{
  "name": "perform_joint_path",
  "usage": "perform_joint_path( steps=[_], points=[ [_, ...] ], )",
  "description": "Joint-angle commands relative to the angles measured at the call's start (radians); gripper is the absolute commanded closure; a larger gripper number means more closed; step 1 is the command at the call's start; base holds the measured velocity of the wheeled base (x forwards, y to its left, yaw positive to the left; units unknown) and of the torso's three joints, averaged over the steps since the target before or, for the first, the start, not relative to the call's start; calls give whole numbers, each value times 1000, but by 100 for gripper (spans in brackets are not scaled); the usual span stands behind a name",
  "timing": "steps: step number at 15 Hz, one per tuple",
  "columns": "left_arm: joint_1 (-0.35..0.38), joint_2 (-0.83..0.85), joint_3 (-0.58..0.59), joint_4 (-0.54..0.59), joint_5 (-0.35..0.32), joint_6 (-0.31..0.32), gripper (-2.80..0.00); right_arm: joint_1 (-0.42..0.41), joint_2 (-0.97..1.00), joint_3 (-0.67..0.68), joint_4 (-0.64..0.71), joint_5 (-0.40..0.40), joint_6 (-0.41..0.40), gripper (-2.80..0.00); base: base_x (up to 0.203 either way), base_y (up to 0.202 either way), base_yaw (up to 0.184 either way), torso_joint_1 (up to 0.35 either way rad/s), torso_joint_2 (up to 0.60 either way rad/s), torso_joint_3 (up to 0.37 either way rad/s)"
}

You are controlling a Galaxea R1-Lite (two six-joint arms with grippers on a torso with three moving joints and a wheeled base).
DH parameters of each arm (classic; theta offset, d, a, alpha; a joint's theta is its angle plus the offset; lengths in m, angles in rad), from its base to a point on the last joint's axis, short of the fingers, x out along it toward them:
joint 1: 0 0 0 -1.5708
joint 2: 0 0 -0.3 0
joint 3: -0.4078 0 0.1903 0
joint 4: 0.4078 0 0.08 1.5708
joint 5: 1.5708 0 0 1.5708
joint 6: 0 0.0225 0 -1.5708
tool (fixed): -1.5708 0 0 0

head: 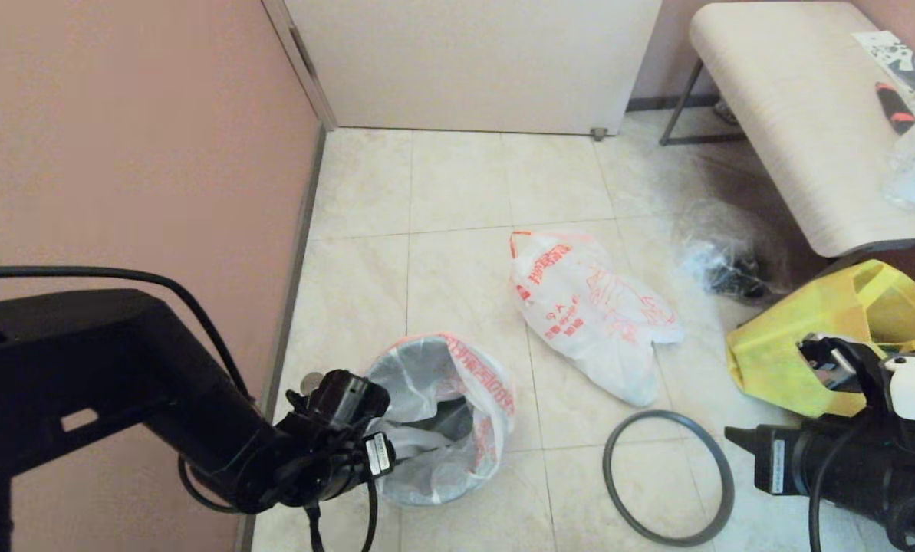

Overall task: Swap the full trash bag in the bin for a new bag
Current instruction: Put the new garbage bag on the trash can

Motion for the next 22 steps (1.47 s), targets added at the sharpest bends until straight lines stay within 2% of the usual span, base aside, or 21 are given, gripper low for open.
perform_joint_path(
  steps=[1,2,3,4,6,8,12,16,19,20,22],
  points=[
    [-24,-134,90,-2,4,-2,-280,0,-22,16,-3,-2,2,0,0,0,0,0,0,0],
    [-33,-167,103,-1,6,1,-280,-1,-25,15,-5,-2,2,0,0,0,0,0,0,0],
    [-42,-180,93,-1,5,27,-255,1,-25,17,-9,0,2,0,0,0,0,0,0,0],
    [-54,-174,66,-1,5,42,0,1,-23,17,-10,0,2,0,0,0,0,0,0,0],
    [-79,-136,-32,22,5,60,0,12,-17,9,-13,1,2,0,0,0,0,0,0,0],
    [-87,-53,-182,86,6,85,0,24,-17,-2,-19,1,0,0,0,0,0,0,0,0],
    [-86,229,-549,244,8,130,0,48,-34,11,-111,3,1,0,0,0,0,0,0,0],
    [-41,487,-870,435,22,186,0,74,-40,28,-213,4,3,0,0,0,0,0,0,0],
    [-4,610,-992,505,27,282,0,84,-62,27,-215,4,7,0,0,0,0,0,0,0],
    [2,629,-1004,504,28,306,0,86,-74,27,-216,4,22,0,0,0,0,0,0,0],
    [18,663,-998,433,28,352,0,85,-109,27,-216,4,51,0,0,0,0,0,0,0]
  ],
)
